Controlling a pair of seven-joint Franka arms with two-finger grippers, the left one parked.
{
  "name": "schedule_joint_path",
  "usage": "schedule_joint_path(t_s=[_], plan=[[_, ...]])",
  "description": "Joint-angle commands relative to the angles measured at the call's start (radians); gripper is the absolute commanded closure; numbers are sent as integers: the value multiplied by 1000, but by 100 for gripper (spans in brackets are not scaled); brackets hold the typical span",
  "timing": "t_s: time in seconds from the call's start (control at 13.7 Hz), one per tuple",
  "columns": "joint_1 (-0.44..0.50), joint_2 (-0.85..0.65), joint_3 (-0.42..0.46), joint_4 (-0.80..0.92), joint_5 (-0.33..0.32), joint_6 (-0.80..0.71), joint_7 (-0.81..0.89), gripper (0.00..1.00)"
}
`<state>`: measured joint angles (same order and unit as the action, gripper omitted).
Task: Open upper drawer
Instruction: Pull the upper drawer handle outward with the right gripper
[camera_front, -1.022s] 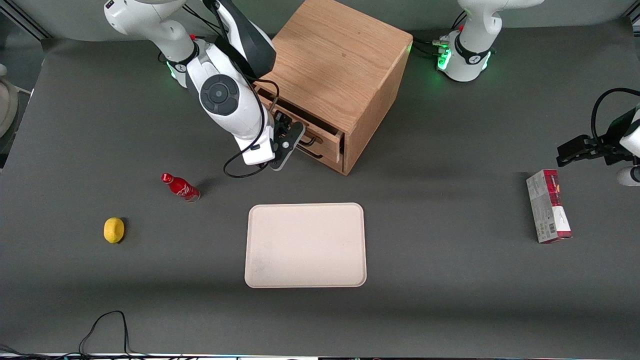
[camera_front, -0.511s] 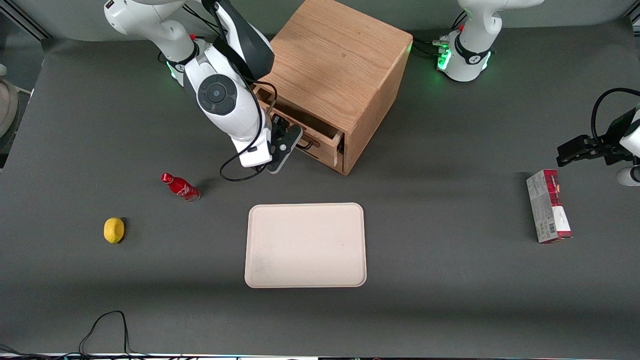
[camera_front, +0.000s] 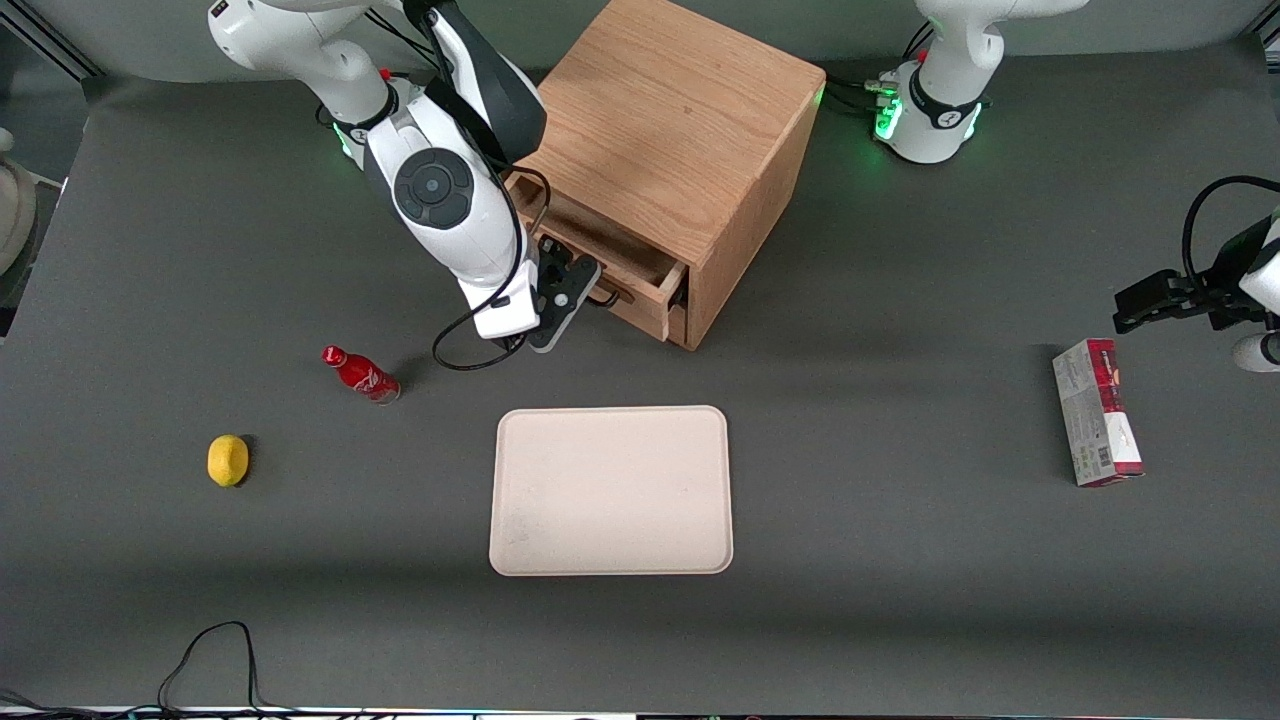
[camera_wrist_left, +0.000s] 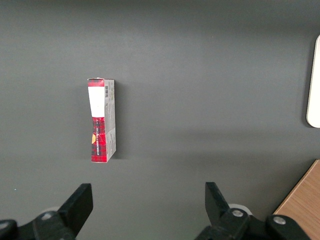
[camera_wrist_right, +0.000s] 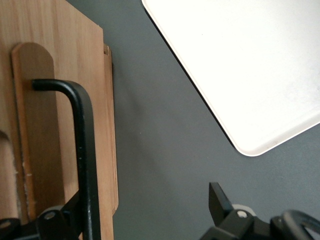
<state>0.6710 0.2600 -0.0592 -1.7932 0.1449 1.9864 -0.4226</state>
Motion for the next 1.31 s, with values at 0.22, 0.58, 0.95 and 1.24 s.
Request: schedule_joint_path(t_s=[0.22,0.58,0.95,1.24], plan=[[-16,11,-7,14,-21,26,24,0],[-54,53,-7,78,-22,17,8,0],[-106,100,-7,152,-25,12,-44,0],[-136,123,-7,166,-31,12,-88,0]])
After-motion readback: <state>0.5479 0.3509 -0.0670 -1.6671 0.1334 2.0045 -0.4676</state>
